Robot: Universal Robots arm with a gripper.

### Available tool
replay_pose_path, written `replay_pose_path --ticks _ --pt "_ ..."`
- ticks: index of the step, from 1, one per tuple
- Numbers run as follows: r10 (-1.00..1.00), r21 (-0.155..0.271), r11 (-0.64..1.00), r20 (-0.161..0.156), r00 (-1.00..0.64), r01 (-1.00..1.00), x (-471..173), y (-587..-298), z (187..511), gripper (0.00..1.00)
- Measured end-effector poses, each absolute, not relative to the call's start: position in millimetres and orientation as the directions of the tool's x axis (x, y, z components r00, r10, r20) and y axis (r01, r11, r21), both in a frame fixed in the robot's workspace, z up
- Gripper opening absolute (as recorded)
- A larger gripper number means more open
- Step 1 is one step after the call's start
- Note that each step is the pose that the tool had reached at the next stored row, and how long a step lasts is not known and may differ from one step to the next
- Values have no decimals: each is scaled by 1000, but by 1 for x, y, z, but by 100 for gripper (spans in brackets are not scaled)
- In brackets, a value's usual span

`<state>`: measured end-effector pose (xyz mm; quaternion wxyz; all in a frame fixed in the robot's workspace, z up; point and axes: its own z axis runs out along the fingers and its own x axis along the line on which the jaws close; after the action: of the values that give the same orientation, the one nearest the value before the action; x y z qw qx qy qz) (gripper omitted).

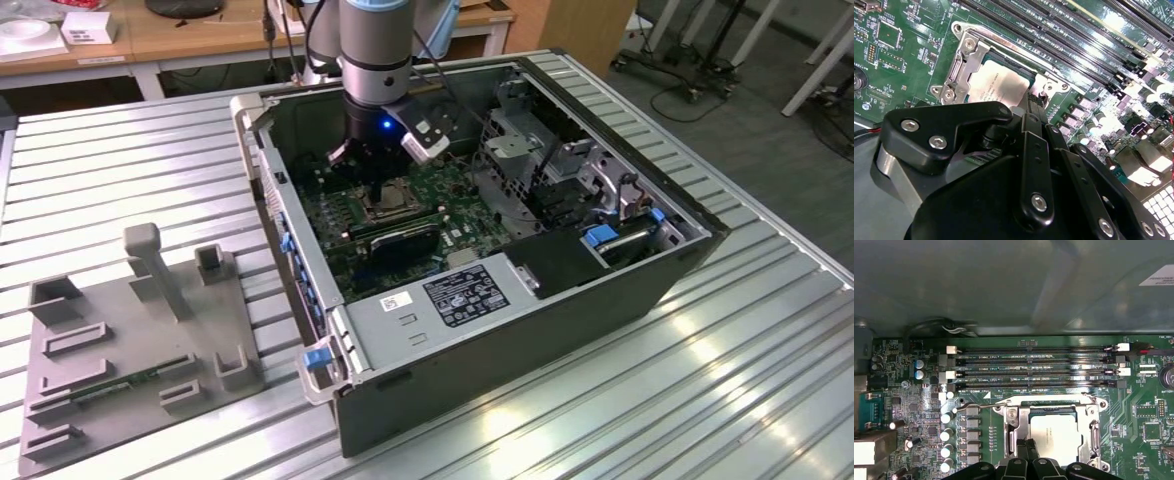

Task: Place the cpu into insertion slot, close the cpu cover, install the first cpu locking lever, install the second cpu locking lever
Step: 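Close the cpu cover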

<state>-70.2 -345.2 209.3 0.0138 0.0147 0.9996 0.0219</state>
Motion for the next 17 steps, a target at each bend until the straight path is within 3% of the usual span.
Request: replay_pose_path --ticks 17 --pt "30 44 999 -28 -999 29 -73 -345 212 11"
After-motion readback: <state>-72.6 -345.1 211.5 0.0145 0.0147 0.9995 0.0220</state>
